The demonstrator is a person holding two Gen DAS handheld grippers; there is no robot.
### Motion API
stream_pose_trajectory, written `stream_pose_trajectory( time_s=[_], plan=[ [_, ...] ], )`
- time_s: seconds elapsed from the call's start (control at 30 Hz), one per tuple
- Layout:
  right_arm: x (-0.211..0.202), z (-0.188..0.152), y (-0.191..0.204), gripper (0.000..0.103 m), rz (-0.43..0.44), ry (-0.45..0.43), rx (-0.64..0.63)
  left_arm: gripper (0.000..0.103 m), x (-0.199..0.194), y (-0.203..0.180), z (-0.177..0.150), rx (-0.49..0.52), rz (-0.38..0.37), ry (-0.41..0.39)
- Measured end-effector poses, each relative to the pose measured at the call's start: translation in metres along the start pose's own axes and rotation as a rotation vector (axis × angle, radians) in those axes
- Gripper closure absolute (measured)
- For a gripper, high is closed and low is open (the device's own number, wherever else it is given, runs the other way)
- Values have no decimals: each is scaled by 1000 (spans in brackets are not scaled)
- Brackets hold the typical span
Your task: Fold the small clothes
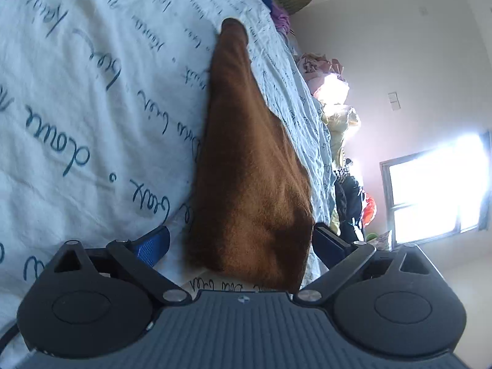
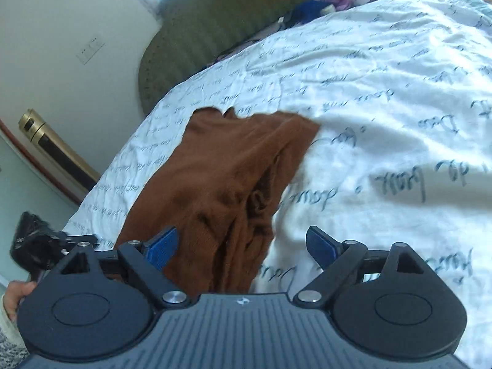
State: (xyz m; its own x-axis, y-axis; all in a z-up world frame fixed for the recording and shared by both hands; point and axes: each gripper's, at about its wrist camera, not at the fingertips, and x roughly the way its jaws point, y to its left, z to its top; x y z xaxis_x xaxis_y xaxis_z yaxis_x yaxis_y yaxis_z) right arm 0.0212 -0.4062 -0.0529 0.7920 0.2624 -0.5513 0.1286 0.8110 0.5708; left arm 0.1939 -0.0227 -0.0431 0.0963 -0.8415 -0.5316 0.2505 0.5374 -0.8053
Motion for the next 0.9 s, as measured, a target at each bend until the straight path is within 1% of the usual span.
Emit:
stream_pose_trajectory(
  time_s=[0.03, 0.1, 0.17, 0.2, 0.23, 0.27, 0.3, 0.33, 0.37, 0.4, 0.43, 0.5, 0.57, 0.63, 0.77, 0.8, 0.87, 0.9],
  plan=[
    [2, 7, -4, 13, -28, -27, 6, 8, -2, -8, 0, 41, 17, -11],
    [7, 21, -12, 14, -14, -79, 18, 8, 0, -20, -3, 86, 24, -19],
    [16, 33, -20, 35, -5, -98, 62, 6, 7, -30, -7, 110, 18, -13],
    [23, 39, -25, 55, -4, -94, 92, 6, 11, -34, -8, 129, 27, -12],
    [30, 43, -30, 65, 9, -81, 113, 6, 15, -37, -9, 153, 42, -8],
    [38, 46, -34, 67, 24, -63, 131, 6, 18, -40, -11, 176, 68, -10],
    [47, 49, -35, 78, 18, -42, 142, 6, 21, -41, -12, 191, 85, -11],
    [52, 50, -35, 98, -2, -34, 143, 6, 24, -43, -13, 204, 88, -8],
    [53, 51, -33, 99, -7, -48, 138, 6, 22, -44, -16, 218, 97, -8],
    [49, 52, -28, 99, 13, -81, 119, 6, 21, -46, -17, 233, 112, -11],
    [45, 55, -22, 99, 10, -103, 100, 6, 18, -48, -18, 250, 122, -19],
    [38, 66, -8, 99, 30, -126, 45, 6, 8, -50, -20, 264, 145, -46],
    [33, 78, 3, 99, 29, -143, -2, 5, 3, -54, -21, 286, 155, -53],
    [39, 89, 7, 99, -20, -134, -44, 5, 2, -55, -24, 304, 171, -60],
    [68, 94, -8, 100, -120, -78, -70, 5, 8, -51, -30, 305, 222, -17],
    [74, 93, -13, 100, -127, -74, -61, 5, 8, -50, -32, 314, 224, -10],
    [83, 88, -25, 100, -137, -64, -10, 5, 3, -51, -35, 327, 253, -3],
    [88, 85, -31, 97, -140, -43, 11, 5, -3, -53, -36, 338, 256, -5]
  ],
)
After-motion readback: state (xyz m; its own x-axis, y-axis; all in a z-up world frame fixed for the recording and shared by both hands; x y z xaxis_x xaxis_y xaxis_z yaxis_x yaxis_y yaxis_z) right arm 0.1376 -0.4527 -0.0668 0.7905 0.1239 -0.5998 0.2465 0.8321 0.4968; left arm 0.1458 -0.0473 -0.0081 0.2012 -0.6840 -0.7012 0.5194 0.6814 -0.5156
